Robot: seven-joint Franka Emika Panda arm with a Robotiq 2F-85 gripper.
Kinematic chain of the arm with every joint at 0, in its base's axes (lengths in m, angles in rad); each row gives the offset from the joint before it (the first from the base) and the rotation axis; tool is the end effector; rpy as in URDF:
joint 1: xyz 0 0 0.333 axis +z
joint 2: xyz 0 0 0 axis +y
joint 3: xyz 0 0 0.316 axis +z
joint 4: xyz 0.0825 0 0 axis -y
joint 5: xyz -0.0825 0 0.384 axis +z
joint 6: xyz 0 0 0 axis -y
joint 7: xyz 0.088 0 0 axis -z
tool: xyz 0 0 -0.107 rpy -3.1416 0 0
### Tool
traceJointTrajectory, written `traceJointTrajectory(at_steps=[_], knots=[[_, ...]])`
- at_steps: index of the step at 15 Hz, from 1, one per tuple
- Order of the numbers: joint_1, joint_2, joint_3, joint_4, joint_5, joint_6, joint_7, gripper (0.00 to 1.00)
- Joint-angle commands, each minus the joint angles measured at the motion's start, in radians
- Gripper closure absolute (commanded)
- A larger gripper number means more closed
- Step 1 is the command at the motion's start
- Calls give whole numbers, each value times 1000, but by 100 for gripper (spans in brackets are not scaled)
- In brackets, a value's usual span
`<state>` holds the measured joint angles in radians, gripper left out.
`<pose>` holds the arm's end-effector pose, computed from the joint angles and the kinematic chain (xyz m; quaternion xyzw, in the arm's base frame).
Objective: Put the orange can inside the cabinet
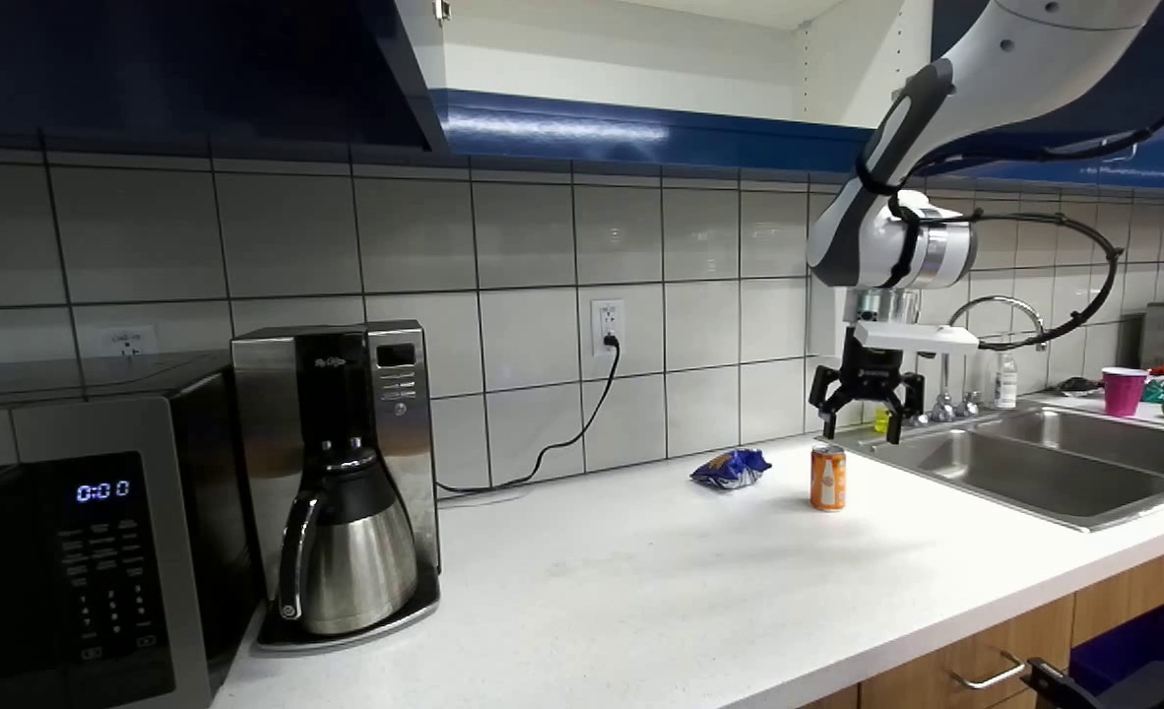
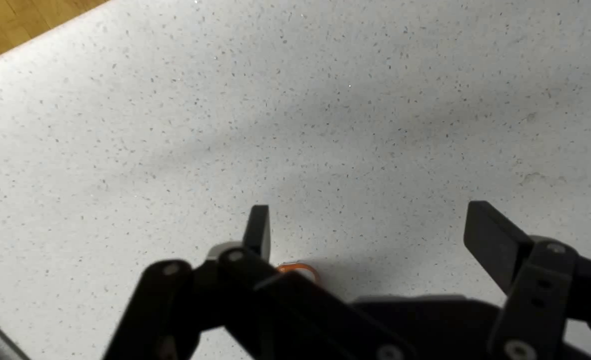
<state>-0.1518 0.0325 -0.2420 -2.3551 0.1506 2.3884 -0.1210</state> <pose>0.4658 -0.1922 0.3163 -0.9807 0.1899 -0.0132 0.0458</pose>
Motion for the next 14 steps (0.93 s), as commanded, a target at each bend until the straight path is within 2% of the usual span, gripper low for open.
traceJointTrajectory(at_steps=[1,8,14], knots=[[-28,67,12,50,-3,8,-6,0],[-58,196,15,156,-9,25,-9,0],[-63,280,21,195,-38,72,-5,0]])
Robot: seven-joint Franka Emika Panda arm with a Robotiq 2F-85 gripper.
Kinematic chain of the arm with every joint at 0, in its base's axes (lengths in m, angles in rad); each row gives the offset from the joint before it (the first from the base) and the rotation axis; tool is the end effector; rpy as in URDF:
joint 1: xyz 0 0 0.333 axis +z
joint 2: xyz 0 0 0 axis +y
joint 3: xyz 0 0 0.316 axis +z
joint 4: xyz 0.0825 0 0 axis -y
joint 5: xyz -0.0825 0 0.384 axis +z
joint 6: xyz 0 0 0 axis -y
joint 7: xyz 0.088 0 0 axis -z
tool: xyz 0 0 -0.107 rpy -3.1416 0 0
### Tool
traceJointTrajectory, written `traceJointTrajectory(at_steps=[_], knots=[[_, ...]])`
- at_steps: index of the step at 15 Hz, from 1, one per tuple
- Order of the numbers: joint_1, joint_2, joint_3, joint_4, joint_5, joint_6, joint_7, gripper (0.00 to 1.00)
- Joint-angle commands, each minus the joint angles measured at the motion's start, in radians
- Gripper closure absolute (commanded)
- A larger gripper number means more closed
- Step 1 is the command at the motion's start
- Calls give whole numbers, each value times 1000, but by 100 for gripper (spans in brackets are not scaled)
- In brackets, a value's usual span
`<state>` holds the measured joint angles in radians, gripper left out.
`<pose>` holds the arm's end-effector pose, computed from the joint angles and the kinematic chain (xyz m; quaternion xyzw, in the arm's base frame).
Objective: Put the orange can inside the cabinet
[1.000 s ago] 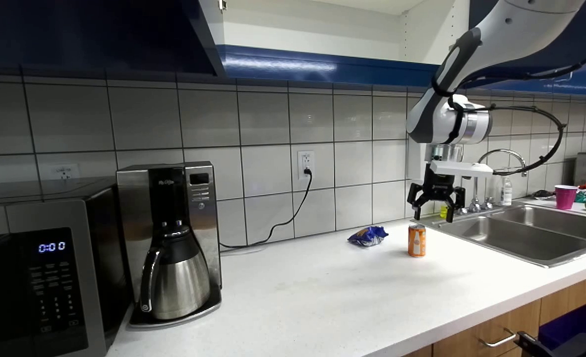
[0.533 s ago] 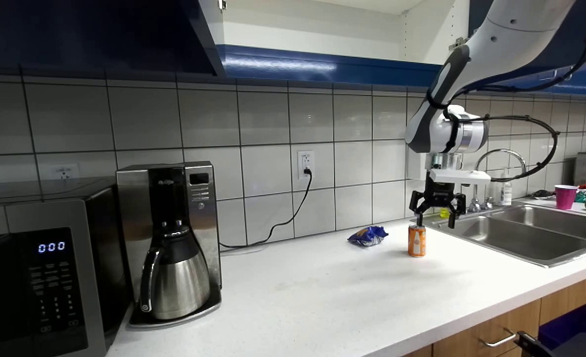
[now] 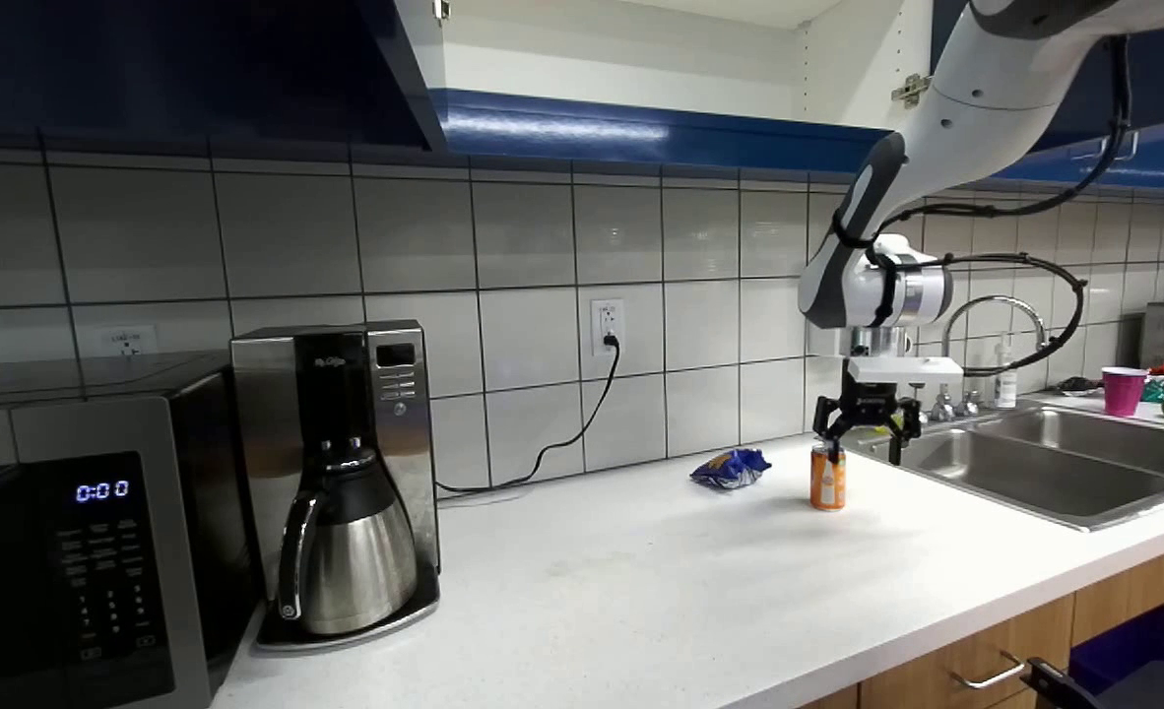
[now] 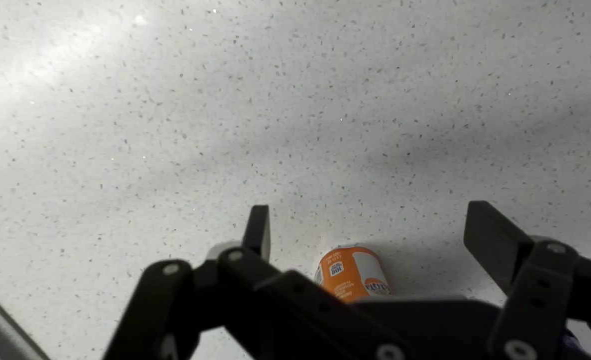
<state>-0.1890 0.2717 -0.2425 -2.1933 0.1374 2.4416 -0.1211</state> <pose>0.5044 -0.2318 0.2628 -0.9792 0.2026 0.0028 0.0129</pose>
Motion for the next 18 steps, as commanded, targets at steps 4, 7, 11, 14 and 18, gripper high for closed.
traceJointTrajectory(at_steps=[4,7,11,14,18], knots=[[-30,69,28,34,-18,77,-6,0],[-38,79,37,27,-1,134,-8,0],[-42,94,46,27,2,181,1,0],[-45,104,53,30,2,215,3,0],[-55,120,68,35,13,253,2,0]])
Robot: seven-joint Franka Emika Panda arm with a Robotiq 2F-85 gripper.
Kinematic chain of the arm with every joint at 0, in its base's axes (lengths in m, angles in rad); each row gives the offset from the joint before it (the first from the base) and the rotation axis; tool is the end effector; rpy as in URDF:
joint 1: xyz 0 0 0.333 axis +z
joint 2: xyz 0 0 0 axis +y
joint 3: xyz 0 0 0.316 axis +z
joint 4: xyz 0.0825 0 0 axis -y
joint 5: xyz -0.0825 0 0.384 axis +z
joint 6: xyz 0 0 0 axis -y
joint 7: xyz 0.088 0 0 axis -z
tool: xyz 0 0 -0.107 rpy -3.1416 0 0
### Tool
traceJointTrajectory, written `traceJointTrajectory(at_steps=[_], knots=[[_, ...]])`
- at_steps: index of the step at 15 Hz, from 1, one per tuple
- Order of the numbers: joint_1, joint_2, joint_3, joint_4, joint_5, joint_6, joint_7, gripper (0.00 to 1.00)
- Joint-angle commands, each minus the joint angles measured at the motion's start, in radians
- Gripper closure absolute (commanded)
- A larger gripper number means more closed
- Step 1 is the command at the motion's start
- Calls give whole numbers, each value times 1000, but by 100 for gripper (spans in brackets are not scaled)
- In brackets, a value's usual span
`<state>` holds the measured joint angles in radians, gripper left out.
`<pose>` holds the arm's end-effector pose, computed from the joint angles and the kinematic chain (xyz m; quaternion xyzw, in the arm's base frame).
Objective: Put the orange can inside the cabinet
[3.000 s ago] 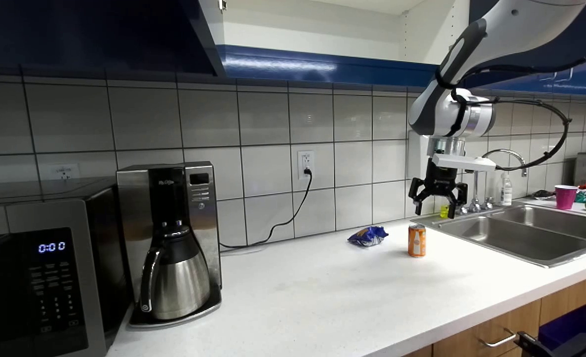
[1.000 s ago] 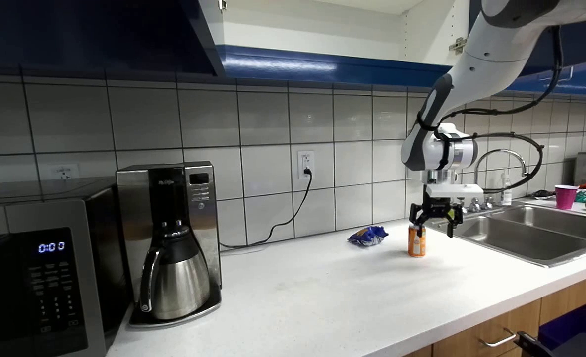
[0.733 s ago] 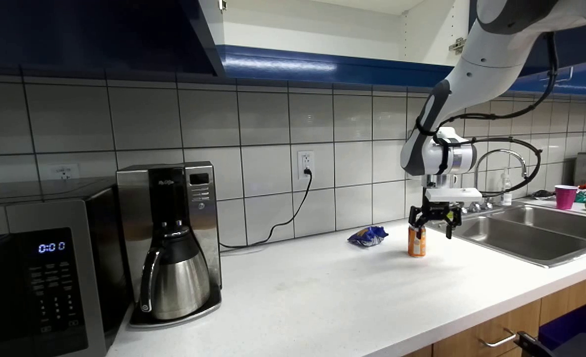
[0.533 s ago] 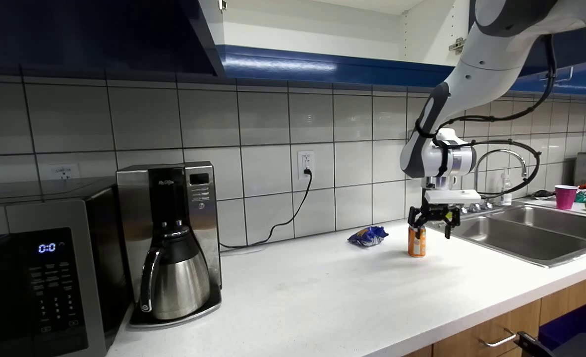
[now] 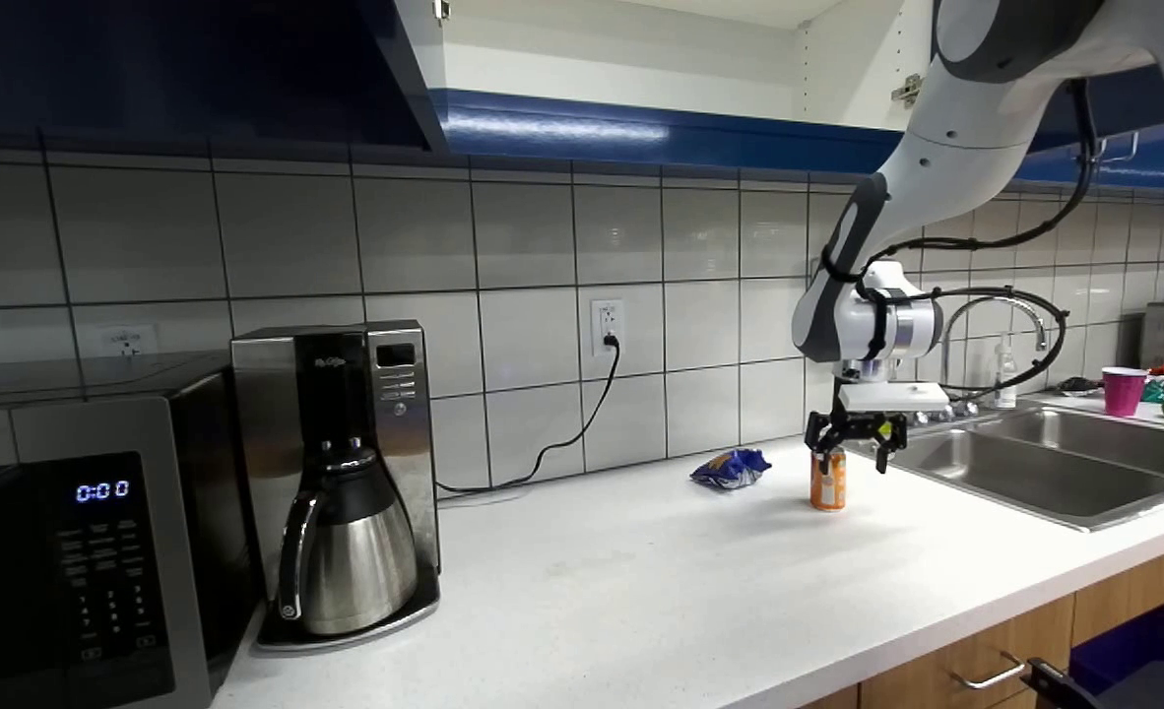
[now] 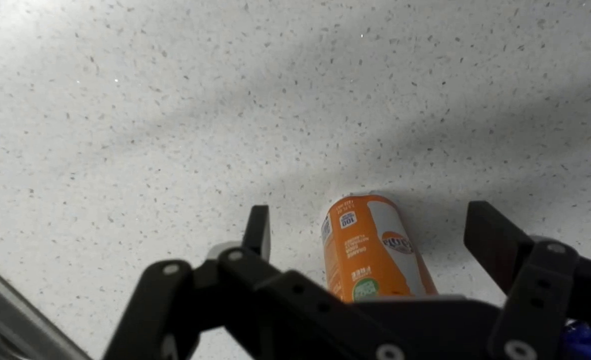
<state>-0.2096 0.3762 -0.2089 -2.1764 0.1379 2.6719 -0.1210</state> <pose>0.5243 -0.2372 0.2321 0.9782 -0.1969 0.0624 0.0199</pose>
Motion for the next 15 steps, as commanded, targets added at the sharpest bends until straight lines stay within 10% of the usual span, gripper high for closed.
traceJointTrajectory(at_steps=[1,15], knots=[[-36,18,36,18,12,30,4,0],[-38,70,47,35,2,146,33,0]])
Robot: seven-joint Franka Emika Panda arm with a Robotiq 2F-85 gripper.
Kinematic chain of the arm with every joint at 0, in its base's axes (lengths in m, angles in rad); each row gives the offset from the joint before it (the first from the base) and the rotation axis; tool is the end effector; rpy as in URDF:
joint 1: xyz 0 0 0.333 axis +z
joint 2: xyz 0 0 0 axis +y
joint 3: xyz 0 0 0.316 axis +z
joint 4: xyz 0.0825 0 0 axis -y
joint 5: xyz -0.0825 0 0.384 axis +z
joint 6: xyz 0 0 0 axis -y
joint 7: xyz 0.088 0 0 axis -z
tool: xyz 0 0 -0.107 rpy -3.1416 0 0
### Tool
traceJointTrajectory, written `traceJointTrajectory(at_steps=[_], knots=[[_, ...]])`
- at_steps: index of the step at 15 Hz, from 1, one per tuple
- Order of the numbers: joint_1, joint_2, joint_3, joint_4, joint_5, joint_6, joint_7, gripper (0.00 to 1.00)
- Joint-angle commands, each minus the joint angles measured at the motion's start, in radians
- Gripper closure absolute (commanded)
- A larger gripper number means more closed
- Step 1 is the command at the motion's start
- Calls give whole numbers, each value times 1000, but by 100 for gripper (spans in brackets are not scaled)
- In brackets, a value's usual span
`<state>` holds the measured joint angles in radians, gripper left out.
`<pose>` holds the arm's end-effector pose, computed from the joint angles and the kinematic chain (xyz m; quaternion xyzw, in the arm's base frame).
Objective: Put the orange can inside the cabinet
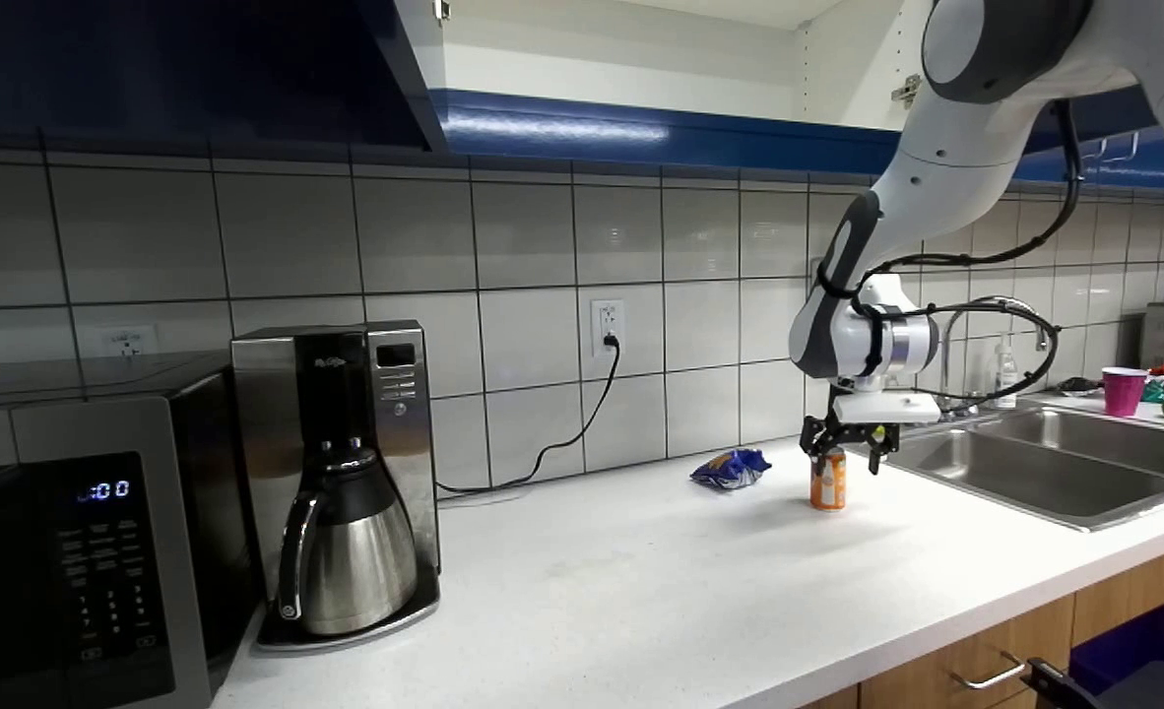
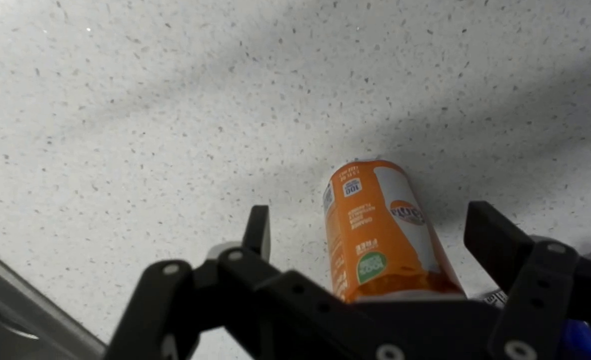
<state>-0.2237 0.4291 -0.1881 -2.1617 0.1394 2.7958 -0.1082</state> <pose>0.5350 -0.2397 0.2197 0.9739 -0.1998 0.1023 0.0348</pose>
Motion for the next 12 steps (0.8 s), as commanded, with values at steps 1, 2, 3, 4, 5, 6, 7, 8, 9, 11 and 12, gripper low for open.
traceJointTrajectory(at_steps=[1,2,3,4,5,6,7,8,9,11,12], knots=[[-23,20,27,22,-1,29,22,0],[-24,23,29,23,0,35,24,0],[-24,26,32,24,2,43,27,0],[-24,30,34,27,2,50,30,0],[-26,35,38,29,4,56,29,0],[-26,39,40,33,3,59,31,0],[-26,43,41,35,3,63,34,0],[-26,46,44,38,3,67,35,0],[-27,50,46,40,4,71,37,0],[-26,58,46,46,1,77,42,0],[-26,62,46,49,0,79,43,0]])
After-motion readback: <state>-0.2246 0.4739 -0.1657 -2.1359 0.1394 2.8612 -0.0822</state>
